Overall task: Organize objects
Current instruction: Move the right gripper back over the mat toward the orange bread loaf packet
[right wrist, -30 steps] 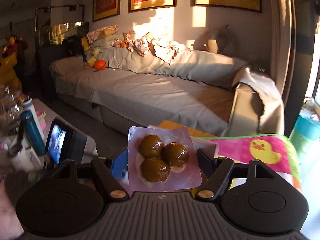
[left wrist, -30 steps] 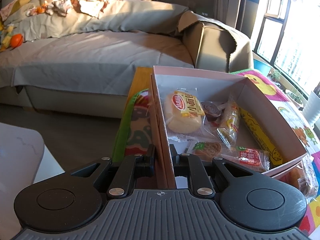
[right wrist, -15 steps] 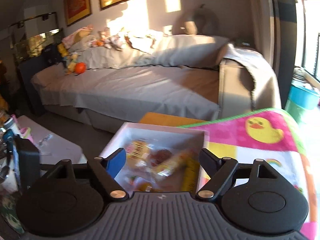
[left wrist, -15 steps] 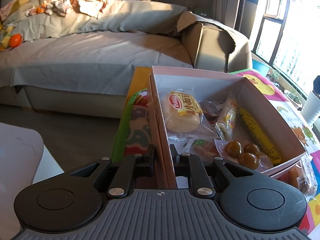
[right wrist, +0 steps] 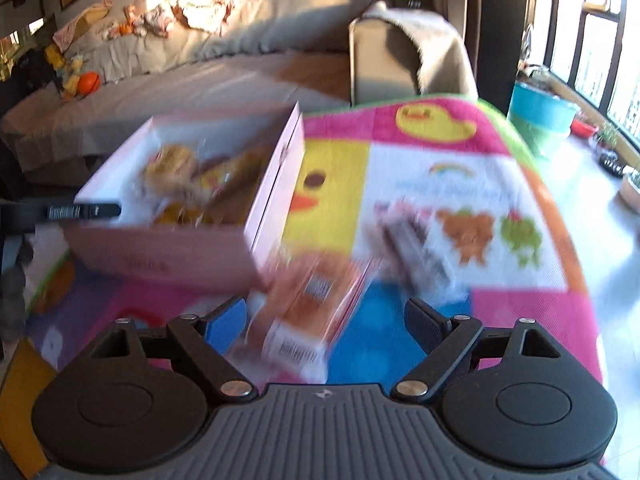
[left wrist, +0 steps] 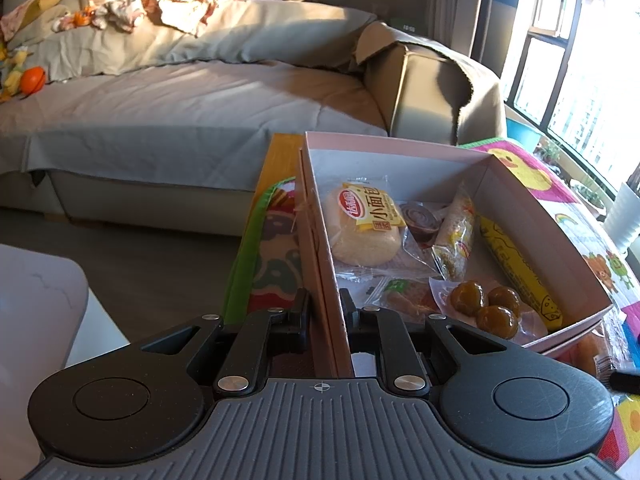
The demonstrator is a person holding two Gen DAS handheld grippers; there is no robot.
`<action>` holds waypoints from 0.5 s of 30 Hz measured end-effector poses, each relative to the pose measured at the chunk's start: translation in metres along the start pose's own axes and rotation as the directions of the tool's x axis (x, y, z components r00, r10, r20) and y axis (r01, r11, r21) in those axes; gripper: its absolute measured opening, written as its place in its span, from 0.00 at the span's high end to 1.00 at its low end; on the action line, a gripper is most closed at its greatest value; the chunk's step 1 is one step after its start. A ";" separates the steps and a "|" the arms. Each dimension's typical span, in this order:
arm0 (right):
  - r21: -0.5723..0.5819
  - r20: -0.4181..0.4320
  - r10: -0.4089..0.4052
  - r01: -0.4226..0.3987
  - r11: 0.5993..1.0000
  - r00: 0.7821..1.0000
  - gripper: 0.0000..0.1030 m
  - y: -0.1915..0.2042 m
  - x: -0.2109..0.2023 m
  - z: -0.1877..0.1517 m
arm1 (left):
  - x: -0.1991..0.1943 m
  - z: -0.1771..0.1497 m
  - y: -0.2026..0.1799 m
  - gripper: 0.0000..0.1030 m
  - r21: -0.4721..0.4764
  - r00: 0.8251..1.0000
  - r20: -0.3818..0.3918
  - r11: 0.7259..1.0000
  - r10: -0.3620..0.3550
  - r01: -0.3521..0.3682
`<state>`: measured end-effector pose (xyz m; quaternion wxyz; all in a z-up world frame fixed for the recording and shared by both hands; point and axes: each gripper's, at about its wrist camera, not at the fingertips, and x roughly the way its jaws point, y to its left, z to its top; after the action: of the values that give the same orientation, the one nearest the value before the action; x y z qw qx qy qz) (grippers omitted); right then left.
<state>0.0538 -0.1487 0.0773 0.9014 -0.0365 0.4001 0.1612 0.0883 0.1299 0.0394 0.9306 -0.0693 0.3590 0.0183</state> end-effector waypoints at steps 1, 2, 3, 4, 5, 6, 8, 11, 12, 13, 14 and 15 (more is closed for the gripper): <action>-0.011 0.002 -0.004 0.004 1.000 1.000 0.16 0.004 0.002 -0.002 | 0.000 0.001 0.000 0.84 0.001 1.000 -0.001 1.000 0.002 -0.002; -0.024 0.006 -0.009 0.009 1.000 1.000 0.16 0.007 0.005 -0.003 | 0.000 0.001 0.001 0.84 0.003 1.000 -0.001 1.000 0.003 -0.003; -0.032 0.009 -0.009 0.009 0.999 1.000 0.16 0.009 0.009 -0.002 | 0.000 0.001 0.001 0.84 0.003 1.000 -0.003 1.000 0.004 -0.004; -0.038 0.012 -0.006 0.006 0.999 1.000 0.16 0.012 0.012 0.000 | -0.001 0.001 0.001 0.84 0.003 1.000 -0.003 1.000 0.005 -0.005; -0.041 0.013 -0.006 0.006 0.999 1.000 0.16 0.013 0.016 0.002 | -0.001 0.000 0.000 0.84 0.004 1.000 -0.004 1.000 0.007 -0.007; -0.040 0.013 -0.009 0.010 0.999 1.000 0.15 0.014 0.019 0.005 | -0.001 0.001 0.000 0.84 0.005 1.000 -0.004 1.000 0.009 -0.009; -0.037 0.017 -0.014 0.014 0.999 1.000 0.13 0.013 0.024 0.008 | -0.001 0.000 0.000 0.85 0.006 1.000 -0.004 1.000 0.010 -0.010; -0.044 0.025 -0.006 0.007 0.999 1.000 0.12 0.012 0.026 0.012 | -0.001 0.000 0.000 0.85 0.005 1.000 -0.004 1.000 0.011 -0.011; -0.054 0.030 0.000 0.002 0.999 1.000 0.12 0.012 0.026 0.014 | -0.001 0.000 0.000 0.85 0.006 1.000 -0.003 1.000 0.011 -0.011; -0.066 0.034 0.005 -0.003 0.998 0.999 0.12 0.013 0.026 0.015 | -0.001 0.000 0.000 0.85 0.008 1.000 -0.002 1.000 0.014 -0.014; -0.078 0.032 0.009 -0.007 0.997 0.999 0.11 0.014 0.027 0.016 | -0.002 -0.001 0.000 0.85 0.008 1.000 -0.002 1.000 0.016 -0.016; -0.090 0.027 0.014 -0.012 0.996 1.000 0.10 0.015 0.028 0.017 | -0.002 -0.001 0.001 0.85 0.008 1.000 -0.002 1.000 0.018 -0.018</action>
<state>0.0792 -0.1240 0.0692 0.9032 -0.0721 0.3804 0.1853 0.0861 0.1304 0.0398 0.9303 -0.0622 0.3607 0.0251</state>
